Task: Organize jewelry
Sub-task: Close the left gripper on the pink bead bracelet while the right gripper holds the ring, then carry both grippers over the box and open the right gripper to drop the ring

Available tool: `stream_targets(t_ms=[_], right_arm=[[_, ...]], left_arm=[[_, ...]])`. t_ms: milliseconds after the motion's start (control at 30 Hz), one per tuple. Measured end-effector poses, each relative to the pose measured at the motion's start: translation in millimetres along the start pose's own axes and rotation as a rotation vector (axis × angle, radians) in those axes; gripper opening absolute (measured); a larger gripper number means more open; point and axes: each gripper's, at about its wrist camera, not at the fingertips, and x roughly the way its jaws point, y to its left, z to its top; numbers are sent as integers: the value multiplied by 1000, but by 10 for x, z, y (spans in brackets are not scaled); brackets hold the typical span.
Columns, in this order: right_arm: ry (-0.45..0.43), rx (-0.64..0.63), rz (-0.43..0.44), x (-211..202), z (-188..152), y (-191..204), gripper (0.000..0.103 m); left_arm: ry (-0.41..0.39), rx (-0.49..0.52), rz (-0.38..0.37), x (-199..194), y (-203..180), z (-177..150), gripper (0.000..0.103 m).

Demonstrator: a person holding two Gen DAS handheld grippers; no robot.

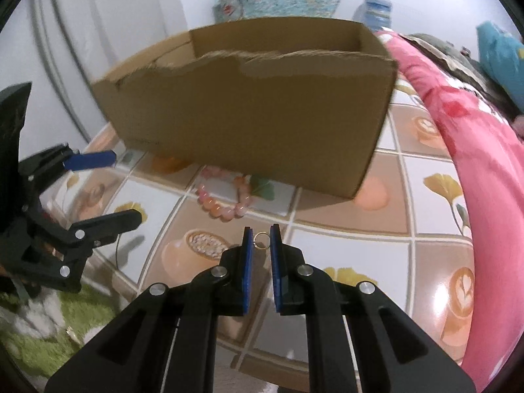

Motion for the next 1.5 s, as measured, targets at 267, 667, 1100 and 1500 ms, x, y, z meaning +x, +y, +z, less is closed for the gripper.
stream_targets(t_ms=[267,667,1100,1500], right_arm=[[-25,71,8,34,-30,-138,11],[-30,134,71,131,-14,-353,11],[-70,170,72,-71,54,-486,11],[-239,209,123,-683,449,-529,11]], left_arm=[[24,142,-69,197,-402,189,53],[108,267,-57,519,-714,308,33],[89,106,-133,367,-369,507,9],[-110,-156,-455,-575,241,876,9]])
